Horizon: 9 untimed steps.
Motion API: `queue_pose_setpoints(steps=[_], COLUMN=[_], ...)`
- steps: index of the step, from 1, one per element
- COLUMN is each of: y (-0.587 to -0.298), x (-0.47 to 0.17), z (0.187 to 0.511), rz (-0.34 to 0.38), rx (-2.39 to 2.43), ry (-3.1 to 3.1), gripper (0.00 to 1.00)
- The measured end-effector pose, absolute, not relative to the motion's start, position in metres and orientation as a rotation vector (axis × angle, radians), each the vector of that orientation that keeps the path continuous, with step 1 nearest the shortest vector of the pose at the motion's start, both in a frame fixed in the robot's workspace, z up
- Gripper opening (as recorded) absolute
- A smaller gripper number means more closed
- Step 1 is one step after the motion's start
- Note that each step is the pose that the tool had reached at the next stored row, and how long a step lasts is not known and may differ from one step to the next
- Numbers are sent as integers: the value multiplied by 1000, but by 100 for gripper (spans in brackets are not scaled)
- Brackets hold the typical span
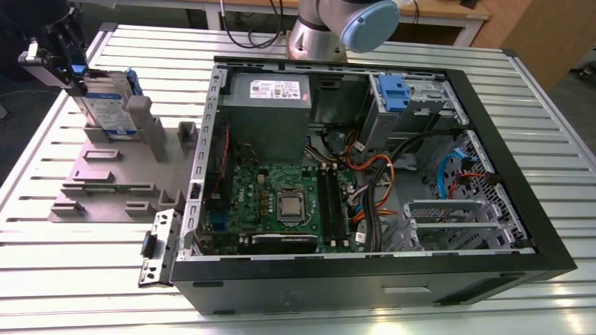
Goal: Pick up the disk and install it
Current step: 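Pick up the disk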
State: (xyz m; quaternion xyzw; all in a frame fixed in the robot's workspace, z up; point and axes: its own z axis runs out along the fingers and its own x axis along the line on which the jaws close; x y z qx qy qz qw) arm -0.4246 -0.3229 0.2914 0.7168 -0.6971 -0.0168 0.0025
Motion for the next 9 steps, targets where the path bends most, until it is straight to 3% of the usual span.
queue_pose_setpoints(steps=[9], y=[-323], x=[-425], z=[286], rz=[-52], rx=[2250], ry=[-2185], gripper=[48])
